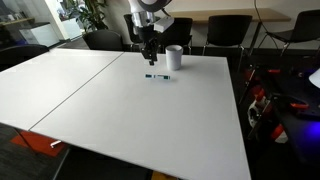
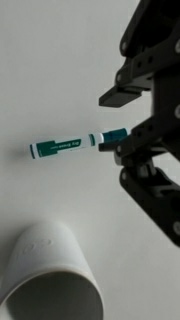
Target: Put the marker on the table
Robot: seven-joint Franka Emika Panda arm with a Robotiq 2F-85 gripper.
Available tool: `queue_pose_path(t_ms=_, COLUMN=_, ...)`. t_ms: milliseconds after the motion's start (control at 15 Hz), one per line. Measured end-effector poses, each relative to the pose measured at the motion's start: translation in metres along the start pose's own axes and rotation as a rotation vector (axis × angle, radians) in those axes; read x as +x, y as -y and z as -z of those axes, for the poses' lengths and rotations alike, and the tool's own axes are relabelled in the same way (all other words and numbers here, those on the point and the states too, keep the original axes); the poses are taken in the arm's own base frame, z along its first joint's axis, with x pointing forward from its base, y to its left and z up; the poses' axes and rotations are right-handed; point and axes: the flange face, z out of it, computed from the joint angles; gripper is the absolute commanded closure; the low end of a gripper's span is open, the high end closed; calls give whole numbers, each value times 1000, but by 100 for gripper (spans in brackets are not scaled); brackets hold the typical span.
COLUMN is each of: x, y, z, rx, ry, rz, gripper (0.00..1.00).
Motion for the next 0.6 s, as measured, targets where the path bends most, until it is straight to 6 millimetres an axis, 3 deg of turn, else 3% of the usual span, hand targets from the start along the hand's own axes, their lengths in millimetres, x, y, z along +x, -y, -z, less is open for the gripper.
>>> queue_pose_path(t_ms=267, x=8, y=0, z=-4, rx=-31, ry=14, rz=-1, gripper=0)
queue_pose_path(t_ms=600, x=10, y=-8, z=3, rx=-74, ry=-20, rz=-3, gripper=0)
